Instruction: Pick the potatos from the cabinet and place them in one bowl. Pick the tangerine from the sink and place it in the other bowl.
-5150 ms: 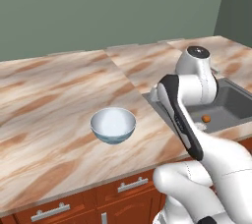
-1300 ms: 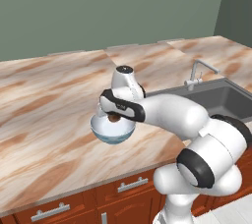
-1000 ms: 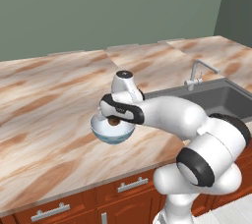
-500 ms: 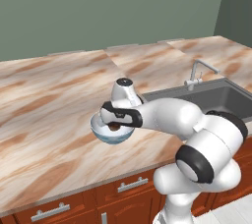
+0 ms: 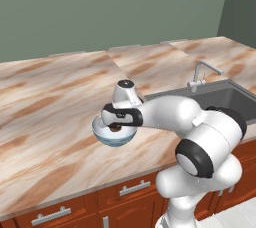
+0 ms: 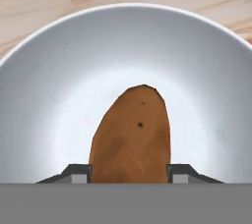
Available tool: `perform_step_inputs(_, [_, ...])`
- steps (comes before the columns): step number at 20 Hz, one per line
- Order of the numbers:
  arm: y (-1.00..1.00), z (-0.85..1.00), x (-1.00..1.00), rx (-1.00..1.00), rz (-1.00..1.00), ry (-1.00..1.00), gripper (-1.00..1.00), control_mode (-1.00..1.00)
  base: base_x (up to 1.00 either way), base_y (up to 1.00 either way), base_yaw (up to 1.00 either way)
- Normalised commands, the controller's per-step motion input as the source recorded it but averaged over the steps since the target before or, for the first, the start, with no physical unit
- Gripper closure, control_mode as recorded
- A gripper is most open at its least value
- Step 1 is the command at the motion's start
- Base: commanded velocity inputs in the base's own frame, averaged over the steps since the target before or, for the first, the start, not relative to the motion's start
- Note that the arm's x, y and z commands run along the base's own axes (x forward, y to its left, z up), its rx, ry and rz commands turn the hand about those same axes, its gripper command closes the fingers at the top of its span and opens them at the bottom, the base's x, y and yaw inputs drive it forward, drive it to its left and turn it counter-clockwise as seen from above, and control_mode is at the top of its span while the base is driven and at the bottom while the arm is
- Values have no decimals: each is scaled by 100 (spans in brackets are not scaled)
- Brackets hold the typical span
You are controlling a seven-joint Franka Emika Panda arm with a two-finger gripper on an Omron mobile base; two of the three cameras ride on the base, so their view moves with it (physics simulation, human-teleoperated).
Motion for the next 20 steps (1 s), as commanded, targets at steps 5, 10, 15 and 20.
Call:
perform_step_inputs(5, [9,0,1,0,0,0,100,-100,0,0,0])
perform_step_inputs(10, [9,0,10,-2,0,-2,100,-100,0,0,0])
perform_step_inputs(15, [1,0,22,-5,0,-6,100,-100,0,0,0])
perform_step_inputs(20, [0,0,3,-1,0,-1,100,-100,0,0,0])
